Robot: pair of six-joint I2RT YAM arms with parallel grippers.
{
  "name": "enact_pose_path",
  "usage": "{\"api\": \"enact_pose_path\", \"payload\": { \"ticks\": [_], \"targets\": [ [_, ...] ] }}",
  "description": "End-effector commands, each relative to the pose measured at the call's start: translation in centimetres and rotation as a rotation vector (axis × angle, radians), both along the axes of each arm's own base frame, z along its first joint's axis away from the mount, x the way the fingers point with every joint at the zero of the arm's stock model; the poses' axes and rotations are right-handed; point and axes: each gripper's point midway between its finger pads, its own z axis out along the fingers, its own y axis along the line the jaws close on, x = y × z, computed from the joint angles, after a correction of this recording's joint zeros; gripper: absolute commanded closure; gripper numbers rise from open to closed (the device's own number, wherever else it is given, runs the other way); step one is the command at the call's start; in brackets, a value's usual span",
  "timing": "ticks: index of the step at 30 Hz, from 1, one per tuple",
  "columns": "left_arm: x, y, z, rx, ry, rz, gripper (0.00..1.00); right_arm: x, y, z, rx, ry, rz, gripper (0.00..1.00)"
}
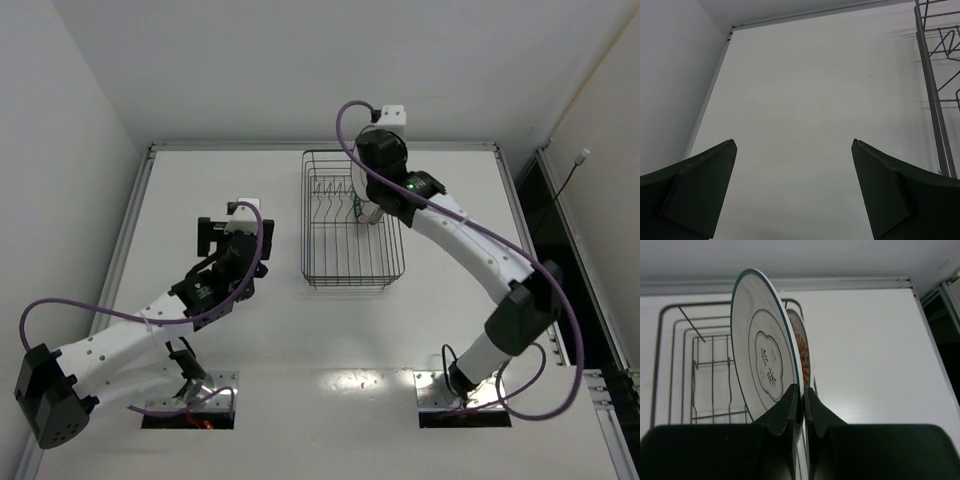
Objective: Load the plates into the dish rack
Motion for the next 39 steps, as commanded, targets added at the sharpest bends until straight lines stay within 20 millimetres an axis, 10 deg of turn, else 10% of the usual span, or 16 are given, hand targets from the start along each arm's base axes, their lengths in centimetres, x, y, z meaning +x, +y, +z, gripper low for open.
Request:
{"api": "enact_pose_path", "payload": {
  "ticks": [1,10,20,39],
  "targets": [
    [0.3,-0.9,0.6,-0.032,-0.018,-0.016,0.00,2.8,1.2,-0.5,0.030,-0.025,0.037,1.00],
    [0.8,-1.7,0.2,-0.010,0.006,-0.036,0.00,4.6,0.5,-6.5,-0.001,0.062,-0.027,1.00],
    [1.0,-2.0,-0.2,-0.006,0.022,-0.043,0.00,2.4,-1.4,-1.9,0.022,-0.060,-0.080,1.00],
    [1.1,-2.1,-0.2,0.002,0.029,-0.043,0.00,3.9,1.3,-10.1,-0.013,0.120,-0.033,1.00]
  ]
}}
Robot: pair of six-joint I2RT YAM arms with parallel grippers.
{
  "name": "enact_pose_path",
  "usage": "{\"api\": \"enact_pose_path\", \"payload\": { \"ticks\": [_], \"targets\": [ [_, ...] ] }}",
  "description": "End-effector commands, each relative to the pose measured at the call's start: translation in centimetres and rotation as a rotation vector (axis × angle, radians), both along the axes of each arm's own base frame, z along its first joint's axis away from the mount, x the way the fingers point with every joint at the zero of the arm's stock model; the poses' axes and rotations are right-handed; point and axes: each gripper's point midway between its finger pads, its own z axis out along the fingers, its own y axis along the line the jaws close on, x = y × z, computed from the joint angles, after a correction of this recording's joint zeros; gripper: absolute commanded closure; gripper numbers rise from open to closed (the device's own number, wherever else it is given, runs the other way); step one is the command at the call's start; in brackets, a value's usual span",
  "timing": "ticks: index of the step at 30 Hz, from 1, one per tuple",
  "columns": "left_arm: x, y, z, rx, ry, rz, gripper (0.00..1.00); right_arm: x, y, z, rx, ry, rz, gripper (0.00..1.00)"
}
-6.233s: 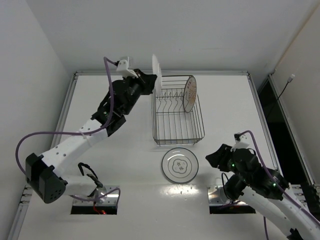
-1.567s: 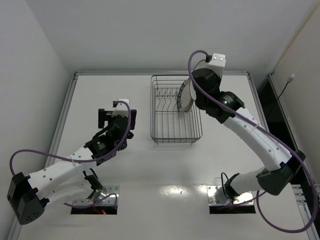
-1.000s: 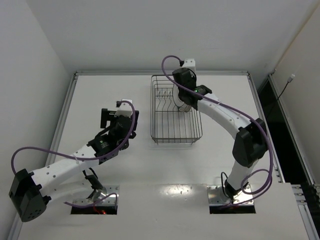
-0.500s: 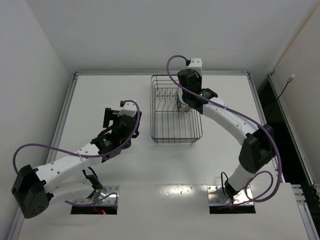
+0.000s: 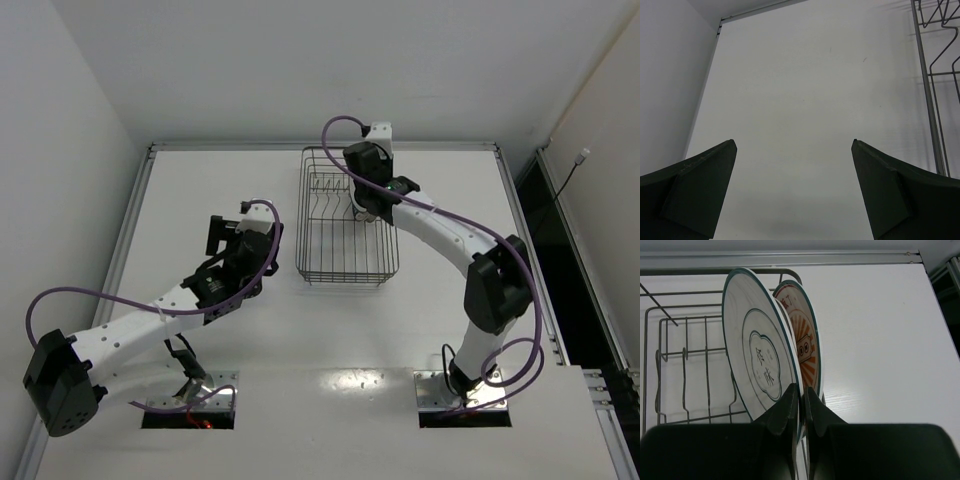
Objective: Load the plates into the dish rack
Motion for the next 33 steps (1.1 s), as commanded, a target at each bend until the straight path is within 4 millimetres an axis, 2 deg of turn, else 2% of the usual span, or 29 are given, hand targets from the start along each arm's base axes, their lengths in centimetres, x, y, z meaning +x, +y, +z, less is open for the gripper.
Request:
{"api": "enact_pose_path", "payload": {
  "ticks": [1,4,6,7,11,12,14,21,23,25,26,27,31,33],
  "targets": [
    [0.3,-0.8,1.9,-0.056,-0.045,-0.005,0.00,0.3,1.1,-1.4,0.022,0.032,0.019,1.00],
    [0.3,-0.8,1.9,-0.056,-0.045,-0.005,0.00,-0.4,2.6,-0.7,0.011,0.032,0.045,1.00],
    [0.3,-0.8,1.9,-0.056,-0.045,-0.005,0.00,-1.0,1.9,1.0,-0.038,-0.019,-0.044,1.00],
    [0.3,-0.8,1.9,-0.056,-0.045,-0.005,0.00,-1.8,2.5,1.4,-0.052,-0.030,-0.058,1.00],
    [0.3,-0.7,2.2,-0.063,-0.052,-0.005,0.00,-2.4,2.8,4.8,-0.099,-0.104,-0.126,1.00],
    [0.2,-0.6,2.5,-0.070,-0.058,-0.005,0.00,-2.2,2.8,4.6,-0.124,-0.095,-0.139,1.00],
    [0.2,-0.6,2.5,-0.070,-0.058,-0.005,0.00,-2.4,3.0,5.5,-0.124,-0.107,-0.157,1.00],
    [-0.1,-0.5,3.2,-0.095,-0.077,-0.014,0.00,-1.3,3.7,4.0,-0.162,-0.068,-0.170,1.00],
    [-0.1,-0.5,3.2,-0.095,-0.077,-0.014,0.00,-1.0,3.3,4.4,-0.169,-0.073,-0.188,1.00],
    [-0.1,-0.6,3.4,-0.104,-0.081,-0.022,0.00,-0.4,3.5,3.3,-0.163,-0.057,-0.180,1.00],
    [-0.1,-0.6,3.4,-0.104,-0.081,-0.022,0.00,-0.1,3.2,3.6,-0.157,-0.062,-0.189,1.00],
    [-0.1,-0.7,3.4,-0.106,-0.078,-0.031,0.00,0.2,3.0,3.1,-0.161,-0.048,-0.189,1.00],
    [-0.1,-0.7,3.4,-0.106,-0.078,-0.031,0.00,-0.1,2.9,1.8,-0.162,-0.028,-0.201,1.00],
    [-0.1,-0.7,3.4,-0.106,-0.078,-0.031,0.00,-0.2,2.2,1.2,-0.171,-0.019,-0.209,1.00]
  ]
}}
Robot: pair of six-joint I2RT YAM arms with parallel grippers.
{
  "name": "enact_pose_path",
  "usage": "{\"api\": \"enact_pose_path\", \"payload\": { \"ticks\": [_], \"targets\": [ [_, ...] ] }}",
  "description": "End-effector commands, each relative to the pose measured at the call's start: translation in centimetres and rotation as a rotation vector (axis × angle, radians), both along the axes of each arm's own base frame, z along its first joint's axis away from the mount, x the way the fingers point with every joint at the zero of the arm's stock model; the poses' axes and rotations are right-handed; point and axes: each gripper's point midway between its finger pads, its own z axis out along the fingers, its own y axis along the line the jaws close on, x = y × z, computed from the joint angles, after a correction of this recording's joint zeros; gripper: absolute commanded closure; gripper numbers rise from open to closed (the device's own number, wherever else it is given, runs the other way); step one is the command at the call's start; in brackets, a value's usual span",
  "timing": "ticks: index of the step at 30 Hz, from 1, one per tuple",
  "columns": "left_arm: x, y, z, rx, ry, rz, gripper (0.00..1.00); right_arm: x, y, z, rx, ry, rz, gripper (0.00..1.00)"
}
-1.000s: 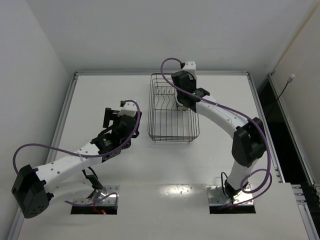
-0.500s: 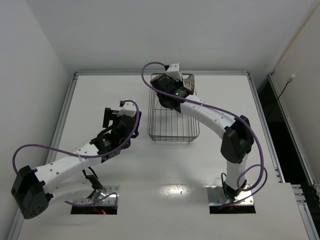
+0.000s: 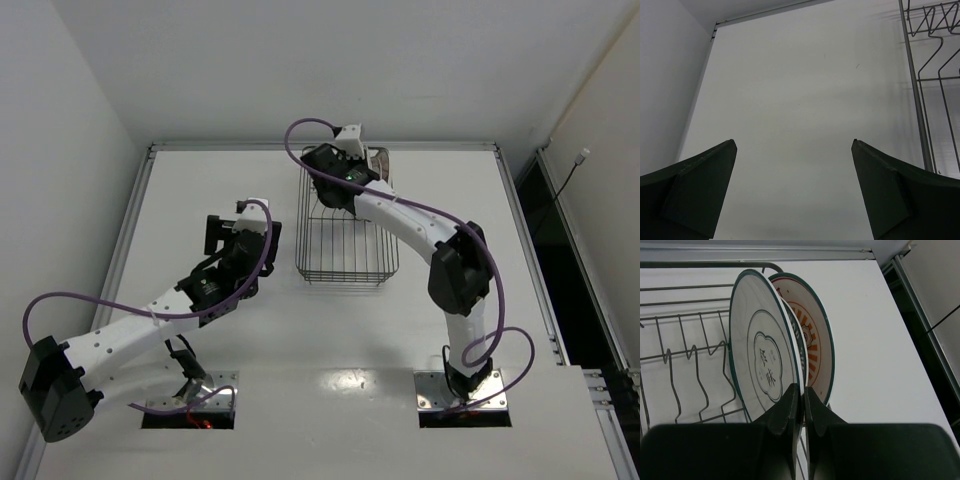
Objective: Load the plates into the dish rack
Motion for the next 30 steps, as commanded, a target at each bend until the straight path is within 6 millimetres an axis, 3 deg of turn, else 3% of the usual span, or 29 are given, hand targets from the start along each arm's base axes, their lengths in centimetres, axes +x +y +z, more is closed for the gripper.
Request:
{"api": "enact_pose_path", "payload": {
  "ticks": [1,4,9,11,17,18,19,21,22,23,25,27,28,29,30],
  "targets": [
    [0.1,-0.6,2.5,-0.066,-0.056,-0.012,0.00,0.4,-0.5,0.6,0.035,-0.044,-0.033,1.00],
    [0.1,-0.5,2.7,-0.072,-0.062,-0.012,0.00,0.6,-0.6,-0.5,0.034,-0.017,-0.027,1.00],
    [0.1,-0.5,2.7,-0.072,-0.062,-0.012,0.00,1.4,1.0,-2.6,0.090,0.053,0.062,1.00],
    [0.1,-0.6,2.5,-0.066,-0.056,-0.012,0.00,1.4,0.8,-3.4,0.092,0.085,0.071,0.94],
    [0.2,-0.7,1.6,-0.046,-0.037,-0.012,0.00,-0.2,0.3,-3.1,0.109,0.127,0.103,0.89],
    [0.3,-0.8,1.3,-0.038,-0.030,-0.012,0.00,-0.5,0.3,-2.7,0.120,0.125,0.111,0.85],
    [0.3,-0.8,1.3,-0.038,-0.029,-0.012,0.00,-1.0,0.1,-0.9,0.147,0.097,0.120,0.71],
    [0.4,-0.7,1.1,-0.028,-0.025,-0.003,0.00,-2.0,-0.6,0.4,0.127,0.120,0.140,0.52],
    [0.4,-0.7,1.1,-0.028,-0.025,-0.003,0.00,-2.7,-1.2,1.0,0.119,0.131,0.139,0.37],
    [0.4,-0.6,1.1,-0.025,-0.027,0.005,0.00,-4.1,-2.2,2.5,0.120,0.138,0.134,0.30],
    [0.4,-0.4,1.2,-0.023,-0.030,0.015,0.00,-5.9,-2.9,3.0,0.127,0.179,0.157,0.21],
    [0.4,-0.2,1.3,-0.011,-0.031,0.023,0.00,-9.0,-2.9,4.3,0.165,0.215,0.239,0.16],
    [0.3,-0.1,1.1,-0.004,-0.025,0.023,0.00,-10.6,-3.4,2.4,0.156,0.278,0.272,0.14],
    [0.3,0.0,1.2,-0.002,-0.028,0.032,0.00,-11.7,-2.1,2.2,0.216,0.290,0.355,0.11],
    [0.3,0.0,1.2,-0.002,-0.028,0.032,0.00,-13.4,-2.3,3.9,0.268,0.249,0.402,0.09]
  ]
}}
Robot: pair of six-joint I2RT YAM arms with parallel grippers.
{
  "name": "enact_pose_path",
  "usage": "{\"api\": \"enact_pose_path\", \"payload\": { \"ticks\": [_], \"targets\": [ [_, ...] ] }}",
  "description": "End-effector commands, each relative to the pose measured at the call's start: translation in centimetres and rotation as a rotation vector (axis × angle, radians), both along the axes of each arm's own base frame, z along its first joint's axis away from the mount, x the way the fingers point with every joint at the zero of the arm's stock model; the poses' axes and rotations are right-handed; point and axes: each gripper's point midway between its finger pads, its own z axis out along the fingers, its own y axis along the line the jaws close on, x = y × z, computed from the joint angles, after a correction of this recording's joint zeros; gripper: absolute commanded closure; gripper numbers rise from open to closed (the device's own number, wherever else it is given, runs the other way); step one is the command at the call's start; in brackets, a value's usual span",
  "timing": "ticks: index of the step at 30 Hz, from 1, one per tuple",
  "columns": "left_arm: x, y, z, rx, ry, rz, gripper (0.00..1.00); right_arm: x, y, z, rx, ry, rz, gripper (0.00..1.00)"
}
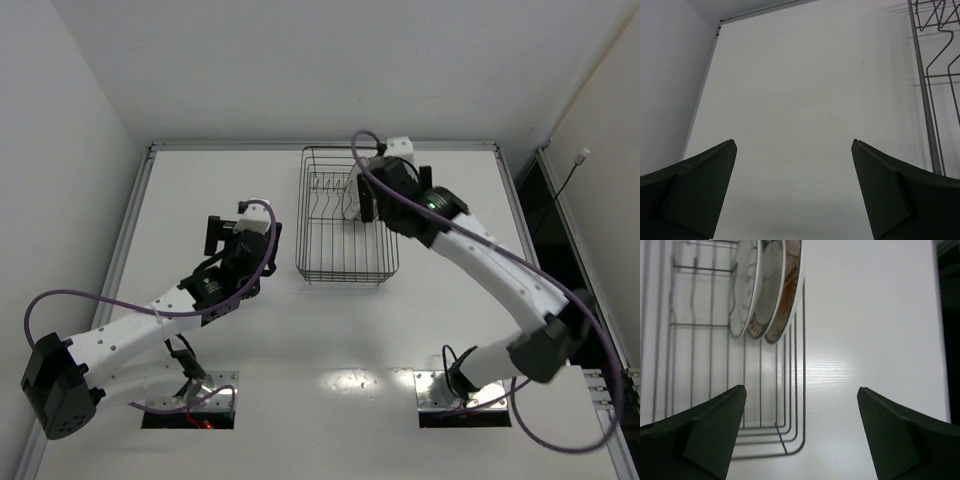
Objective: Load the plates into the dish rack
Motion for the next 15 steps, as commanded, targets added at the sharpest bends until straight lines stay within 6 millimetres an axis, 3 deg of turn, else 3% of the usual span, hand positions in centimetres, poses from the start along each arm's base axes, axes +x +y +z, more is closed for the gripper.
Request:
{"api": "enact_pose_path", "payload": {
  "ticks": [1,5,6,7,8,13,15],
  "targets": [
    [0.2,0.1,1.8,-0.020,-0.045,0.030,0.00,-6.0,0.7,-1.5,0.103,0.109,0.198,0.09],
    [0.1,0.6,1.9,-0.003,-0.050,0.052,0.00,-11.1,-0.5,-1.0,0.282,0.068,0.223,0.04],
    [0.1,0.6,1.9,-0.003,-0.050,0.052,0.00,-12.3,-1.2,-2.3,0.300,0.084,0.212,0.02],
    [0.2,0.5,1.6,0.005,-0.043,0.051,0.00,-13.8,-1.9,-1.0,0.370,0.033,0.226,0.02],
    [0.2,0.5,1.6,0.005,-0.043,0.051,0.00,-14.7,-2.6,-2.5,0.387,0.045,0.204,0.02],
    [0.2,0.5,1.2,0.022,-0.028,0.051,0.00,-17.8,-5.8,-5.0,0.439,-0.008,0.167,0.02],
    [0.2,0.5,1.2,0.013,-0.029,0.053,0.00,-17.9,-5.6,-4.7,0.482,-0.032,0.165,0.02]
  ]
}}
